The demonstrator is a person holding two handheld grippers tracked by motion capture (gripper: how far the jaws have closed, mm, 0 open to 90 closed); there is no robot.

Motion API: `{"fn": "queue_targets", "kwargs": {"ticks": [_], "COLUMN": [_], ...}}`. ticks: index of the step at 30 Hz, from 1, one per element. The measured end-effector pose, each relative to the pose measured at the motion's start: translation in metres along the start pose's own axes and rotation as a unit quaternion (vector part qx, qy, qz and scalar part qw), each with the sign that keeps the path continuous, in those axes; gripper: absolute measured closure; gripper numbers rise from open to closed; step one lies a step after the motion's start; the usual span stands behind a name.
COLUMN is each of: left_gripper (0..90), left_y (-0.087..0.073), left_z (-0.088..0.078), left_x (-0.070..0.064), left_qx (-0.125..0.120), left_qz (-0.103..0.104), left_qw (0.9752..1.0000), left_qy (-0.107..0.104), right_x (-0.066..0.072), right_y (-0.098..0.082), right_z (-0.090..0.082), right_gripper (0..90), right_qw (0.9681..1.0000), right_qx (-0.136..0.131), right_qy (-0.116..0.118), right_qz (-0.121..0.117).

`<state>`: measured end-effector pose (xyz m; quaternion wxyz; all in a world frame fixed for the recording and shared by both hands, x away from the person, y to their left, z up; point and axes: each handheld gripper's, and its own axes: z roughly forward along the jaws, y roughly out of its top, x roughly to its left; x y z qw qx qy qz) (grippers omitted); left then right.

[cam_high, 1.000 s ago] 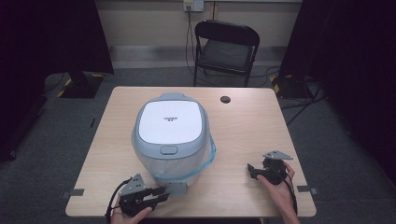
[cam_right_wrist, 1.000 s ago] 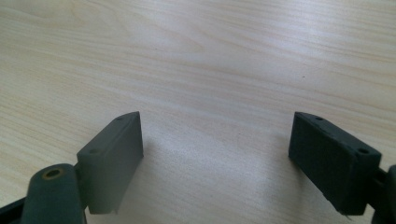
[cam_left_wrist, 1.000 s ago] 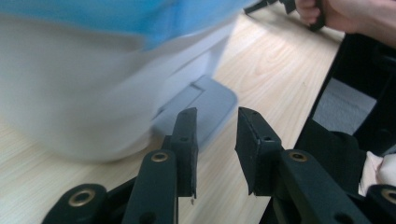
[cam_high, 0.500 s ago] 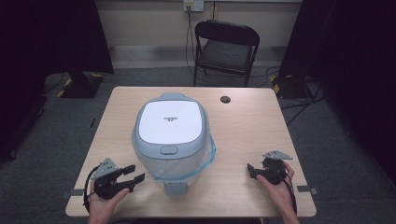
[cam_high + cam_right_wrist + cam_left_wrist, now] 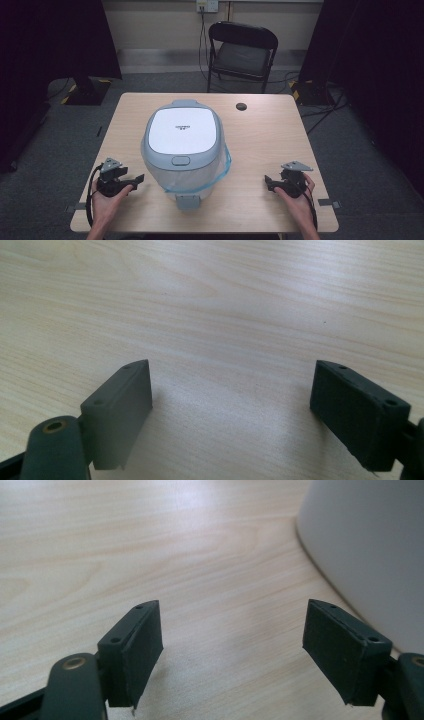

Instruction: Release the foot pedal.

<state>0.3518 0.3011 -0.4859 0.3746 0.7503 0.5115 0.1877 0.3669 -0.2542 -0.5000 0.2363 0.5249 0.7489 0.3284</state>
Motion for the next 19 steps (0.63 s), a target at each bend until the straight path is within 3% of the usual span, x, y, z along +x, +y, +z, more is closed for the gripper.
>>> {"fn": "queue_targets", "kwargs": {"ticks": [2,4,8,12,19], "left_gripper": [20.7,20.7,18.1,14.9,12.5], "left_y": [-0.003,-0.005,-0.008,-0.010,-0.010], "left_z": [0.004,0.005,0.009,0.013,0.014], "left_x": [0.001,0.003,0.000,-0.005,-0.005], "left_qx": [0.009,0.011,0.018,0.019,0.016], "left_qz": [-0.002,-0.010,0.001,0.029,0.029], "left_qw": [0.9998,0.9998,0.9994,0.9985,0.9985], "left_qy": [0.020,0.011,0.029,0.041,0.043], "right_x": [0.000,0.000,0.000,0.000,0.000], "right_y": [0.000,0.000,0.000,0.000,0.000], "right_z": [0.000,0.000,0.000,0.000,0.000], "right_gripper": [16.2,16.2,16.2,16.2,16.2], "right_qw": [1.0000,1.0000,1.0000,1.0000,1.0000], "right_qx": [0.000,0.000,0.000,0.000,0.000], "right_qy": [0.000,0.000,0.000,0.000,0.000], "right_qz": [0.000,-0.001,-0.001,-0.001,-0.001]}}
